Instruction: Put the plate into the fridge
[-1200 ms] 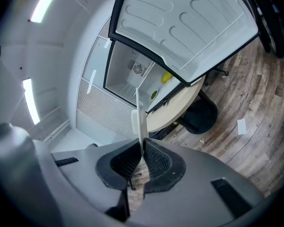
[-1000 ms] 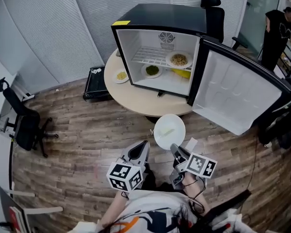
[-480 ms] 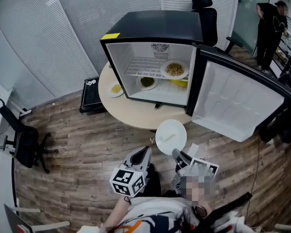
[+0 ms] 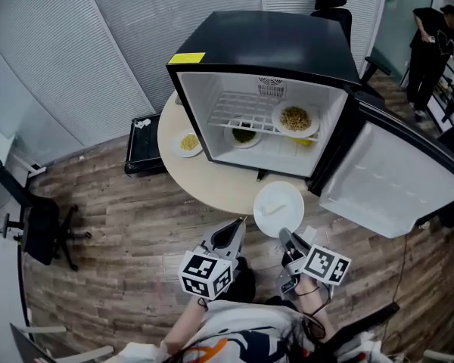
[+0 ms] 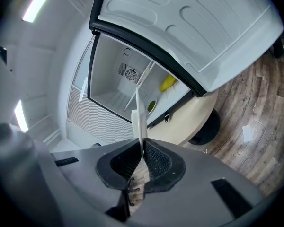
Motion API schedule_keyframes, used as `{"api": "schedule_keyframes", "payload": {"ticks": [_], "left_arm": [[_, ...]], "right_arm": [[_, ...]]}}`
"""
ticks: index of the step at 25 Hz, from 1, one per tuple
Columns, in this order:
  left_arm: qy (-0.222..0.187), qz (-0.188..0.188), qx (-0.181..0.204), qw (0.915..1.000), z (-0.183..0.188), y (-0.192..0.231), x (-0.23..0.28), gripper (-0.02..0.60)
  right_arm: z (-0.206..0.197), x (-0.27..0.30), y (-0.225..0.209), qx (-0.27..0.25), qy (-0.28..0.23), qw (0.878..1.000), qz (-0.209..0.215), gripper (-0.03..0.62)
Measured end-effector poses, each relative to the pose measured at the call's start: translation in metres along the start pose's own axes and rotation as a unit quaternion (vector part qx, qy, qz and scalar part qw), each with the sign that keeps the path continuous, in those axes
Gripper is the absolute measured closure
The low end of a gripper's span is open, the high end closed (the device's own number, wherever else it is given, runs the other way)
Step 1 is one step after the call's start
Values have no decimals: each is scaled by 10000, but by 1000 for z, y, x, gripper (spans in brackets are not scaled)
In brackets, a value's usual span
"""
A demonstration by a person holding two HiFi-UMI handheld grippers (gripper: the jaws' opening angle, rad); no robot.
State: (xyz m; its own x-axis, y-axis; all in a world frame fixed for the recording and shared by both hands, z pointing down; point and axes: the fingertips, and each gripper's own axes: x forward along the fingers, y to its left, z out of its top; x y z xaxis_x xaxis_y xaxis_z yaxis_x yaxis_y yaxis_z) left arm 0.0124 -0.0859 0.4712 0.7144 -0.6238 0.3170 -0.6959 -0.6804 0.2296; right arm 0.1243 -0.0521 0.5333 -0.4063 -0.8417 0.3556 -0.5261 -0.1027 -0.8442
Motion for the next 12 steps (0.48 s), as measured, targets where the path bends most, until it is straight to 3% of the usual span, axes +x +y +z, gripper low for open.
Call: {"api": "schedule_keyframes", "payload": {"ticks": [12], "left_arm": [[-126,-280,31,9995,37,73,37,568]], "right_arm": [[52,64,54,155,-440,9988,154,568]]}}
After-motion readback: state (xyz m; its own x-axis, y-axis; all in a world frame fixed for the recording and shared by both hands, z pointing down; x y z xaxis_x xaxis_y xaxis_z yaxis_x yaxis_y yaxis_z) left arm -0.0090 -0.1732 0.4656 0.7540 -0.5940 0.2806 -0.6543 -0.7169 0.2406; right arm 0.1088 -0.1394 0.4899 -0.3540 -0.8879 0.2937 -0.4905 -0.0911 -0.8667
